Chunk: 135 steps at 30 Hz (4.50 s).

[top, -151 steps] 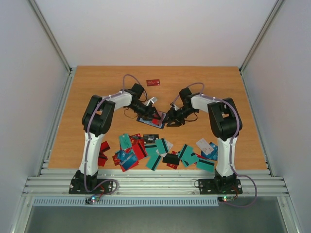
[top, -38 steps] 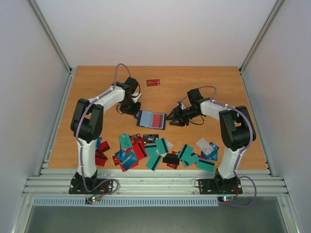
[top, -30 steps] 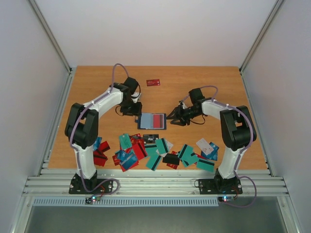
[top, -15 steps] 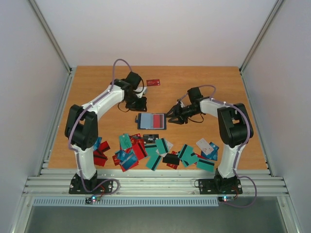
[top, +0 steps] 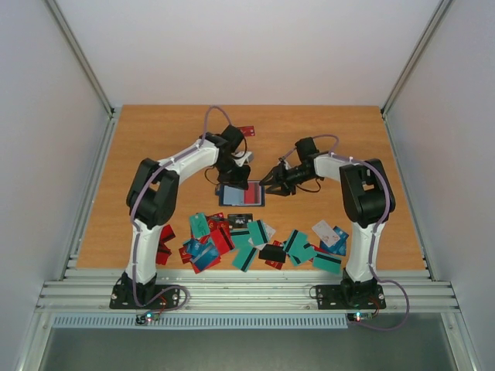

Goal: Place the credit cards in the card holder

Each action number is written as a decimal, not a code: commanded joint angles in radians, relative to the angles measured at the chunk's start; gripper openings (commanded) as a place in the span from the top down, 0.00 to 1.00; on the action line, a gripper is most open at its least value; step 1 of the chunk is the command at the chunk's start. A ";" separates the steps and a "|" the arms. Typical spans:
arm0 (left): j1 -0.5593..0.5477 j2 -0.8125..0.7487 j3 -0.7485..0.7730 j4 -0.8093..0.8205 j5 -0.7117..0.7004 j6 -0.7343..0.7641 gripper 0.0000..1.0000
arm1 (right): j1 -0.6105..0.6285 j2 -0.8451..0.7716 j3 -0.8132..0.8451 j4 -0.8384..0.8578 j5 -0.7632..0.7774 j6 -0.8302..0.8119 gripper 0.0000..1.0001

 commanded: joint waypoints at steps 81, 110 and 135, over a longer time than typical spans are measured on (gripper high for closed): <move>-0.009 0.102 -0.066 0.071 -0.036 0.031 1.00 | 0.074 0.080 0.205 -0.310 0.113 -0.249 0.58; -0.009 0.100 -0.068 0.073 -0.025 0.043 1.00 | 0.098 0.071 0.247 -0.316 0.140 -0.235 0.58; -0.010 0.095 -0.071 0.068 -0.017 0.052 1.00 | 0.118 0.032 0.287 -0.413 0.258 -0.267 0.58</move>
